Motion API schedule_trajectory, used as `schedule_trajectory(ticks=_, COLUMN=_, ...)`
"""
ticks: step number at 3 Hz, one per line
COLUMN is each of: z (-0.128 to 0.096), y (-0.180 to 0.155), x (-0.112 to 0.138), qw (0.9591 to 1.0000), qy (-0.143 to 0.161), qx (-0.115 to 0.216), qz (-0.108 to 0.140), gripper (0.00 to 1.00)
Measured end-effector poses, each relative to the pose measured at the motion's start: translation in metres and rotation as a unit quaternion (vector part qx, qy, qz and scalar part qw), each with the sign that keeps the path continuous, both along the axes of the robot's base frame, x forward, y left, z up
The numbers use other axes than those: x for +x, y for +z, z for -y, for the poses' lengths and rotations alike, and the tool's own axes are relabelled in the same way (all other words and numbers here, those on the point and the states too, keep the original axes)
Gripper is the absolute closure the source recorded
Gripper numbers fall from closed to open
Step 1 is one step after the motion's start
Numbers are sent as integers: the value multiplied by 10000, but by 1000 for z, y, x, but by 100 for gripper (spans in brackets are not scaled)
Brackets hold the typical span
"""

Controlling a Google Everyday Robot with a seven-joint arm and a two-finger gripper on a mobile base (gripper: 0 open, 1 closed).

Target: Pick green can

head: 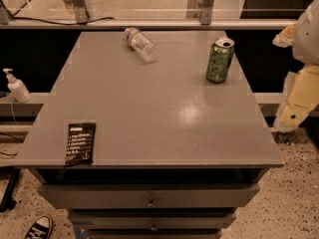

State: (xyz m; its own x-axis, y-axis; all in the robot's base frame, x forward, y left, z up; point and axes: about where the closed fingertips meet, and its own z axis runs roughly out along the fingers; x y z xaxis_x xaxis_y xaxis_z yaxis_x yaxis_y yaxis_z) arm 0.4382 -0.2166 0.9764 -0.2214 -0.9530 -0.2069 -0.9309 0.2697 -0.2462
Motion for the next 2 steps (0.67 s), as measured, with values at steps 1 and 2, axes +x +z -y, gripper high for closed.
schedule_trajectory(ticks=1, z=0, y=0, x=0, qw=10000, qy=0, qx=0, qz=1, gripper=0)
schedule_trajectory(ticks=2, z=3, y=4, x=5, qw=9996, qy=-57, qx=52, qz=259, gripper=0)
